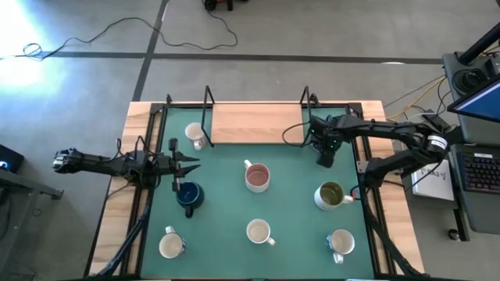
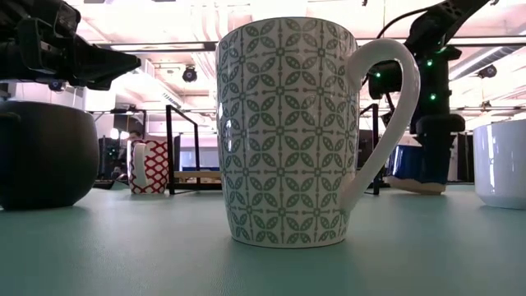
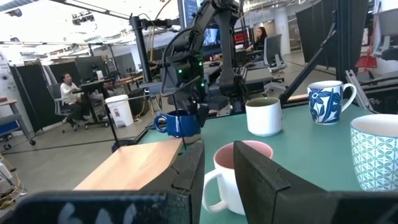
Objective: Place coffee mugs
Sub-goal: Put the blue mug on the shelf
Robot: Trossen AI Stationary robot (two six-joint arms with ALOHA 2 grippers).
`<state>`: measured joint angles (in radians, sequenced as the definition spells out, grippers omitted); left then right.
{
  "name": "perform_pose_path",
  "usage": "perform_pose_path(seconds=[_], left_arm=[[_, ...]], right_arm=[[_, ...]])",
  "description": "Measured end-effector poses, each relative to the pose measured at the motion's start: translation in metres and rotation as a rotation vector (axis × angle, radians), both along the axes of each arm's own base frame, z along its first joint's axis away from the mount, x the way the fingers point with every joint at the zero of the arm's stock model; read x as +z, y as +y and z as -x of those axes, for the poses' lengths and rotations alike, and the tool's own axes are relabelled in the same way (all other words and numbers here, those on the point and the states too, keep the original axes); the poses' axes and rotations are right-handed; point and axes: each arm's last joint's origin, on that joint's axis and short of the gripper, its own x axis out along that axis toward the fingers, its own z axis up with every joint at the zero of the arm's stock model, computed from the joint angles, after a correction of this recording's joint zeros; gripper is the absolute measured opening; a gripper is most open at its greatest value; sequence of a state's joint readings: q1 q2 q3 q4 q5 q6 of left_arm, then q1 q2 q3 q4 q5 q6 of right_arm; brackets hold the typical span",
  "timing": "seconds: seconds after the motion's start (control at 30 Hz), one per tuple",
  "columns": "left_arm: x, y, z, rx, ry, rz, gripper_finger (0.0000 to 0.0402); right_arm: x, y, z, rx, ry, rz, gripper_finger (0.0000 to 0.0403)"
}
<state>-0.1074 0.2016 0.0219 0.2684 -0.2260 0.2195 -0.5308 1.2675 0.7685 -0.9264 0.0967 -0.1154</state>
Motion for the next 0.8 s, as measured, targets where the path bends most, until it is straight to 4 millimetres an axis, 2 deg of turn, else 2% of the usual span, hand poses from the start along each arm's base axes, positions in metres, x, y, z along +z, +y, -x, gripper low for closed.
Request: perform_pose_path(seconds=[0.27,0.43,0.63,0.8], left_arm=[[0.0,0.0,0.0,0.0,0.0,0.0,0.0068],[0.0,0.0,0.0,0.0,0.0,0.0,0.0068],[0.0,0.0,0.0,0.0,0.0,0.0,0.0068],[0.0,0.0,0.0,0.0,0.0,0.0,0.0068]], right_arm=[[0.0,0.001,0.0,0.001,-0.008,-0.029,0.002],[0.001,0.003,0.002,-0.001,-0.001,-0.065,0.0015],[0.01,0.01,0.005,-0.062,0.005,-0.252,0.0015],[0.017,0.015,-0.001,-0.138,-0.051,-0.346,0.0014]])
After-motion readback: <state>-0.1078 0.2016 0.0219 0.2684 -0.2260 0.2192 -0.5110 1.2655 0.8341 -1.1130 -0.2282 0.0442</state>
